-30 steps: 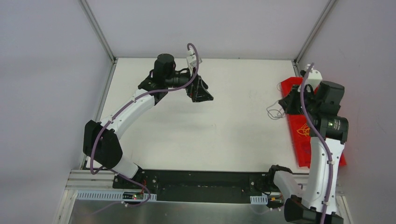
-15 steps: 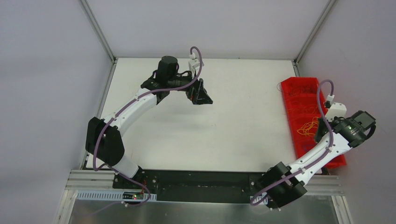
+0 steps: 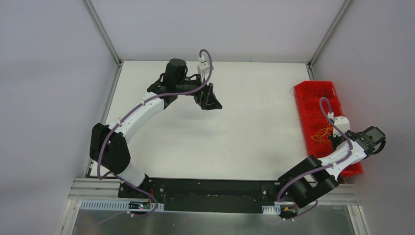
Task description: Untangle the cables
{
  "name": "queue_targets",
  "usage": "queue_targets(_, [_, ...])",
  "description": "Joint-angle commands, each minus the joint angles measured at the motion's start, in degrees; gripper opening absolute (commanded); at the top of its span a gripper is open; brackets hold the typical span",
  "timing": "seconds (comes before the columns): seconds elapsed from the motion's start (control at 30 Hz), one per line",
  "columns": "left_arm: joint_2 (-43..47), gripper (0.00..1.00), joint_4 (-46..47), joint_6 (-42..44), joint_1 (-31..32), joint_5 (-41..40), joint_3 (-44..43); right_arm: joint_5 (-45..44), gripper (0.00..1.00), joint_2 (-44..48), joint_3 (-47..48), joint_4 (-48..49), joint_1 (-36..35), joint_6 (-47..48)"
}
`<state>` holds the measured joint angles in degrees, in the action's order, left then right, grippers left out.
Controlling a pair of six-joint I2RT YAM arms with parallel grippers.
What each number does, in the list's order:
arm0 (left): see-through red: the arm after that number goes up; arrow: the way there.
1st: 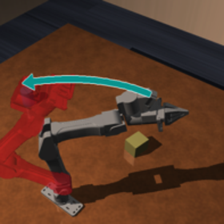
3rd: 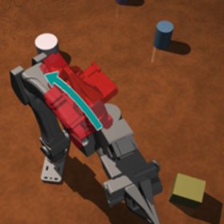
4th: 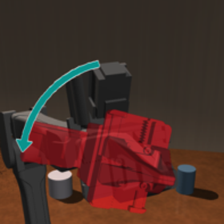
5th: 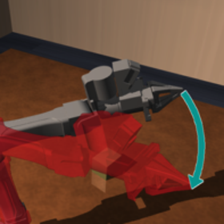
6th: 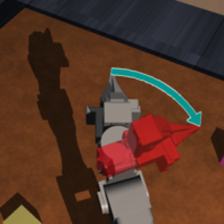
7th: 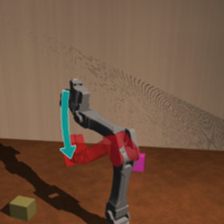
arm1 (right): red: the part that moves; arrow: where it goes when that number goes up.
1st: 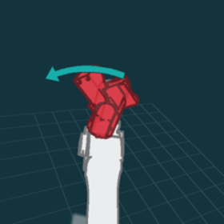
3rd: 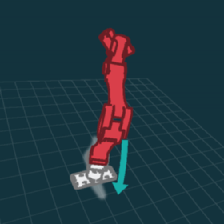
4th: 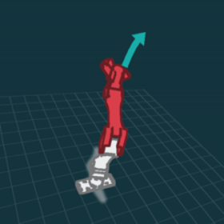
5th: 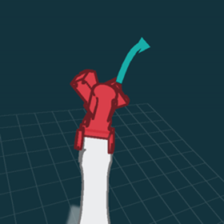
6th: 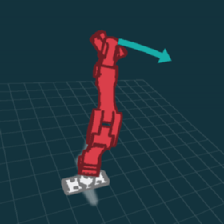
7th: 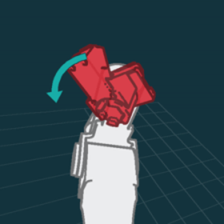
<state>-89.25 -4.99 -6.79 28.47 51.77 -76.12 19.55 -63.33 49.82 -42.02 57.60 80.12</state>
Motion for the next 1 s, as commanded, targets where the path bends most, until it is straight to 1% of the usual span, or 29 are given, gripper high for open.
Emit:
queue_targets(0.0, [0.30, 0.99, -1.50, 3.58, -0.25, -1.21, -3.24, -4.08, 0.18, -1.10, -1.81, 7.88, -1.49, 5.01])
queue_targets(0.07, [0.16, 0.99, -2.29, 4.56, -0.40, -2.39, -4.06, -4.44, 0.22, -1.30, 0.12, 4.96, -1.62, 3.17])
queue_targets(0.1, [0.07, 0.99, -2.50, 4.81, -0.61, -2.78, -4.38, -4.43, 0.27, -1.31, 1.19, 3.44, -1.65, 2.40])
queue_targets(0.23, [-0.86, 0.99, -3.01, 4.78, -1.36, -3.08, -5.71, -2.17, 0.47, -0.65, 6.07, -4.10, -1.66, 0.54])
queue_targets(0.33, [-1.18, 0.99, -3.34, 4.36, -1.57, -2.99, -5.97, 1.20, 0.62, 0.14, 10.87, -12.69, -2.10, -0.31])
queue_targets(0.4, [-0.99, 0.99, -3.71, 4.18, -1.70, -3.21, -6.03, 3.54, 0.70, 0.39, 14.82, -18.61, -2.95, -1.25])
queue_targets(0.47, [-1.11, 0.99, -4.50, 3.55, -2.02, -4.18, -6.37, 7.17, 0.78, 0.42, 20.26, -24.87, -4.47, -3.63])
queue_targets(0.5, [-1.44, 0.99, -5.52, 2.20, -2.28, -4.96, -7.22, 8.49, 0.81, 0.25, 22.68, -27.19, -5.81, -6.34])
queue_targets(0.53, [-2.10, 0.99, -6.88, 0.90, -2.66, -6.02, -8.57, 9.28, 0.86, 0.09, 24.75, -28.68, -7.76, -9.76])
queue_targets(0.57, [-3.01, 0.99, -10.38, -0.19, -3.17, -7.08, -10.67, 9.57, 0.90, -0.19, 26.87, -29.29, -11.68, -14.06])
queue_targets(0.63, [-6.14, 0.99, -18.97, -1.43, -4.10, -10.14, -17.27, 9.07, 0.97, -0.97, 30.67, -28.58, -18.84, -23.28])
queue_targets(0.67, [-8.14, 0.99, -24.04, -0.76, -4.53, -12.47, -21.41, 8.81, 0.99, -1.53, 32.45, -27.05, -22.51, -28.51])
queue_targets(0.73, [-12.68, 0.99, -33.18, 1.67, -5.26, -20.39, -31.03, 8.83, 0.99, -3.71, 35.80, -21.45, -28.45, -39.67])
queue_targets(0.77, [-14.12, 0.99, -36.44, 3.13, -5.91, -24.29, -34.48, 9.11, 0.99, -5.42, 37.82, -18.96, -31.31, -44.50])
queue_targets(0.8, [-15.22, 0.99, -38.85, 4.82, -6.80, -26.38, -37.50, 9.52, 0.99, -7.67, 40.33, -16.86, -33.81, -48.86])
queue_targets(0.9, [-16.73, 0.99, -44.05, 8.13, -10.75, -27.19, -42.95, 10.45, 0.99, -14.53, 46.75, -10.88, -40.86, -60.97])
queue_targets(0.97, [-17.50, 0.99, -48.02, 8.96, -13.84, -27.88, -44.99, 10.55, 0.99, -17.62, 47.55, -6.28, -44.69, -66.77])
